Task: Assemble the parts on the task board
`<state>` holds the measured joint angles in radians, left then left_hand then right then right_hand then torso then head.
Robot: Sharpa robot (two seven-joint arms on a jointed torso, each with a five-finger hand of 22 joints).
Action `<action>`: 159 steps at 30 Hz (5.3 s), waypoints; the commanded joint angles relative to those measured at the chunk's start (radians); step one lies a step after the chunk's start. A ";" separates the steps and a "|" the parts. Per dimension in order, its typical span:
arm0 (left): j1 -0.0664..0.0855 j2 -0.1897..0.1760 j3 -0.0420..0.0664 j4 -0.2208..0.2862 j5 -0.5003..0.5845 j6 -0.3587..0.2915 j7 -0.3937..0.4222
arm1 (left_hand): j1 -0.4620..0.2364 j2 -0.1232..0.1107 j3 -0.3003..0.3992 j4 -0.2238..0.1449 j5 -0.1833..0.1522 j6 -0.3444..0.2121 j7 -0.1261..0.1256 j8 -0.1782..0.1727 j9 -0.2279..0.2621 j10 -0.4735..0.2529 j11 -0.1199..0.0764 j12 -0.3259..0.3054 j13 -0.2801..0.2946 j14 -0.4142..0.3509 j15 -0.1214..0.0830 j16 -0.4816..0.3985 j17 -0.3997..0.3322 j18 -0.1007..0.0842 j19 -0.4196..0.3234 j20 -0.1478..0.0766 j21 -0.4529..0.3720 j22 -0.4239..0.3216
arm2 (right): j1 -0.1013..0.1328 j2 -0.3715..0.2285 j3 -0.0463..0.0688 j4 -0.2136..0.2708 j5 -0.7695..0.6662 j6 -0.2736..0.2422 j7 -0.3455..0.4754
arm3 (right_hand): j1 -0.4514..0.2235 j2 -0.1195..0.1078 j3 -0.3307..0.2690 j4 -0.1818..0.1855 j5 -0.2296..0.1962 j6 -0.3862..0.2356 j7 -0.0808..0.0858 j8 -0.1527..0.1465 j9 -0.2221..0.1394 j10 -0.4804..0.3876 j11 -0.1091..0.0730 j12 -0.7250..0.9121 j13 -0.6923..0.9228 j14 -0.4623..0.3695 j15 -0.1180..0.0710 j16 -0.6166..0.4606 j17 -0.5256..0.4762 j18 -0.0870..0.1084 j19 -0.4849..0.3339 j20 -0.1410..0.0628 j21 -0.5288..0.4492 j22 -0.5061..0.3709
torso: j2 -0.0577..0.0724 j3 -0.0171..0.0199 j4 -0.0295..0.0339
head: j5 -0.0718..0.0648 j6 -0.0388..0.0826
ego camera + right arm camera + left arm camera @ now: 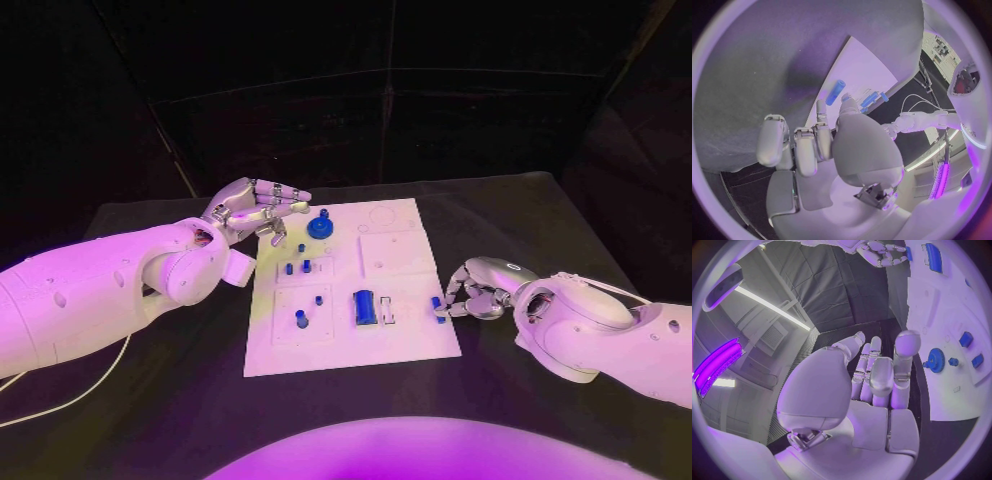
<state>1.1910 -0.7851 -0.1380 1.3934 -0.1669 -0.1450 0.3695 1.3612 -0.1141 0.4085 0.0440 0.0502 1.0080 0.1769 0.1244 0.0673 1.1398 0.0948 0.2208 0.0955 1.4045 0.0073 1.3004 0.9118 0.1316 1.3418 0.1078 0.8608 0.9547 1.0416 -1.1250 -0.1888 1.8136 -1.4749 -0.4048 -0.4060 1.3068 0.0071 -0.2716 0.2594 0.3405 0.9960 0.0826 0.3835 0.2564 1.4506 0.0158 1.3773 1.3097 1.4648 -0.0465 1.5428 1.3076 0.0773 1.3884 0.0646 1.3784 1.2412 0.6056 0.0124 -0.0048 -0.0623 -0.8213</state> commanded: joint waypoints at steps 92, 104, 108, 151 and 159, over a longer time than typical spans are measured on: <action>0.000 -0.005 0.000 0.009 0.004 0.006 0.002 | 0.004 0.009 -0.009 -0.001 0.005 -0.008 0.001 -0.001 0.000 -0.002 0.003 -0.006 0.002 -0.004 0.003 -0.003 -0.002 0.014 -0.005 0.001 -0.008 -0.001 | -0.037 0.175 0.001 -0.009 0.169 -0.136 0.008 | -0.031 -0.091 0.387 -0.050 0.191 0.084 -0.021 -0.071 0.073 0.025 -0.029 0.022 0.125 0.099 -0.028 0.011 0.233 -0.012 0.026 -0.027 0.020 0.045 | 0.002 -0.0014 0.0073 | 0.008 -0.003; 0.000 -0.006 0.000 0.009 0.004 0.008 0.001 | 0.004 0.009 -0.009 -0.001 0.005 -0.008 0.001 -0.001 0.000 -0.002 0.003 -0.006 0.002 -0.004 0.003 -0.003 -0.002 0.014 -0.005 0.001 -0.008 -0.001 | -0.037 0.190 0.001 -0.025 0.170 -0.130 -0.010 | -0.062 -0.095 0.382 -0.034 0.192 0.090 -0.024 -0.069 0.081 0.023 -0.031 0.016 0.120 0.099 -0.030 0.011 0.233 -0.012 0.026 -0.029 0.020 0.046 | 0.001 -0.0009 0.0068 | 0.011 -0.003; 0.000 -0.006 0.000 0.009 0.004 0.009 0.000 | 0.004 0.009 -0.009 -0.001 0.005 -0.008 0.001 -0.001 0.000 -0.002 0.003 -0.006 0.002 -0.004 0.003 -0.003 -0.002 0.014 -0.005 0.001 -0.008 -0.001 | -0.037 0.193 0.001 -0.027 0.170 -0.121 -0.012 | -0.089 -0.100 0.367 -0.021 0.212 0.092 -0.024 -0.066 0.087 0.021 -0.031 0.009 0.115 0.099 -0.031 0.011 0.233 -0.012 0.027 -0.030 0.020 0.047 | 0.002 -0.0005 0.0061 | 0.011 -0.003; 0.000 -0.010 0.000 0.010 0.004 0.010 -0.001 | 0.006 0.009 -0.010 -0.003 0.005 -0.009 0.001 -0.001 0.000 -0.002 0.003 -0.005 0.003 -0.005 0.003 -0.002 -0.003 0.014 -0.005 0.001 -0.008 -0.002 | -0.037 0.138 0.001 0.005 0.193 -0.078 0.095 | -0.096 -0.069 0.188 -0.007 -0.100 0.085 -0.024 -0.057 0.139 0.022 -0.029 0.009 0.115 0.098 -0.028 0.010 0.229 -0.012 0.025 -0.027 0.016 0.046 | 0.001 -0.0009 0.0053 | 0.008 0.000; 0.000 -0.010 0.000 0.010 0.004 0.010 -0.001 | 0.006 0.009 -0.010 -0.003 0.005 -0.009 0.001 -0.001 0.000 -0.002 0.003 -0.005 0.003 -0.005 0.003 -0.002 -0.003 0.014 -0.005 0.001 -0.008 -0.002 | -0.037 0.147 0.001 -0.014 0.184 -0.052 0.076 | -0.066 -0.060 0.182 -0.025 -0.095 0.084 -0.024 -0.056 0.144 0.021 -0.030 0.009 0.116 0.098 -0.029 0.010 0.229 -0.012 0.024 -0.028 0.015 0.046 | 0.002 -0.0005 0.0087 | 0.007 -0.001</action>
<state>1.1898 -0.7949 -0.1386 1.4015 -0.1668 -0.1437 0.3651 1.3654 -0.1100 0.4059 0.0413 0.0502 1.0080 0.1769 0.1244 0.0673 1.1398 0.0948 0.2208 0.0969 1.4045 0.0073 1.3004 0.9100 0.1317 1.3421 0.1076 0.8570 0.9542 1.0037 -0.9801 -0.1884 1.8001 -1.2882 -0.4867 -0.3352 1.2346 -0.0524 -0.0895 0.2400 0.2420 1.0818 0.0613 0.3214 0.3998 1.4666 -0.0106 1.3829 1.3076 1.4648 -0.0680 1.5502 1.3073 0.0774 1.4115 0.0373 1.3950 1.2874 0.6074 0.0120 0.0024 -0.0557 -0.8220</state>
